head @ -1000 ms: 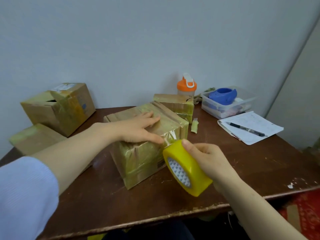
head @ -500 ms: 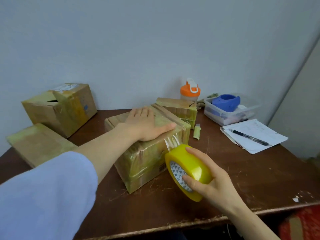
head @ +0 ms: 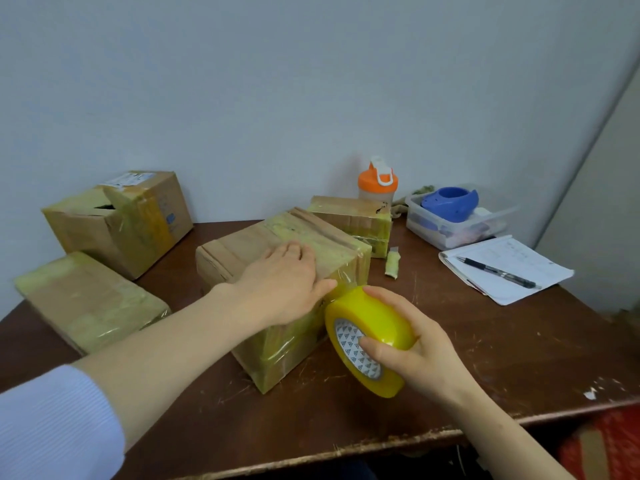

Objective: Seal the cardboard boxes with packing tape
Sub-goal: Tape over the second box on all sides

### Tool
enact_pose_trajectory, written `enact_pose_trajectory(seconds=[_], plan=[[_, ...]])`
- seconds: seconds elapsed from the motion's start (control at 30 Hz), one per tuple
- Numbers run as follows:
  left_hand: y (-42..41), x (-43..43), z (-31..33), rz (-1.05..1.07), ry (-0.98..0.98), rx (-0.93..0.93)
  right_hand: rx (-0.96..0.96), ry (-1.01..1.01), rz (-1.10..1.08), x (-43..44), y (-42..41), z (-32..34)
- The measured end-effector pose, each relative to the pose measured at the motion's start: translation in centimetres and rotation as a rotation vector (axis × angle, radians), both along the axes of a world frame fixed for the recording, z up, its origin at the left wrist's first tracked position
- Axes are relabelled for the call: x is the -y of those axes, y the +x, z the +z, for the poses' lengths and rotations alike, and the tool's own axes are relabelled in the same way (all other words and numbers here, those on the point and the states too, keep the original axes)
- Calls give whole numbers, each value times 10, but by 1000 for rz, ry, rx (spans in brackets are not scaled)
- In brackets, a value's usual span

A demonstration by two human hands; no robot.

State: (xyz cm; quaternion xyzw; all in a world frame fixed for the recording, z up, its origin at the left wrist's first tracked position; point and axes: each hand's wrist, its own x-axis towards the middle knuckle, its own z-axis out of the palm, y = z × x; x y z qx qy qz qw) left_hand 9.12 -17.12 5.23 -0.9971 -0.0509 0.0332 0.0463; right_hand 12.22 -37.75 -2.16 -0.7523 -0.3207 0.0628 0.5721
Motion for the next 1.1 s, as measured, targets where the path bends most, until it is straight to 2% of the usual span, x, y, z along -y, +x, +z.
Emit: enact_pose_trajectory(seconds=[0.17,0.27,0.37,0.4,0.47,0.53,0.63,0.77,0.83,0.9,1.0,1.1], plan=[[1,2,16,-35,-82,-31,-5,7,-77,5,-2,40],[5,-6,47,-108,-309,-21,-178,166,44,15,-6,87],[8,-22,76,-84,-617,-50,-143,292,169,13,-4,141],[11,-26,79,-55,-653,-48,-139,301,174,6,1,154],[16,-31,80,-6,-520,-22,-173,263,147,-13,12,172],[23,-37,72,81,-391,106,-199,184,99,-38,22,180],[26,-46,68,154,-487,254,-197,74,40,-73,34,184],[19,-47,46,116,-477,38,-148,-75,27,-98,45,189],[17,-45,30,86,-393,35,-61,-129,23,-97,46,187],[17,-45,21,44,-289,84,125,-200,1,-90,38,181],[17,-46,20,35,-294,102,426,-330,-55,-79,23,172],[16,-44,20,81,-283,70,455,-392,-117,-61,12,179]])
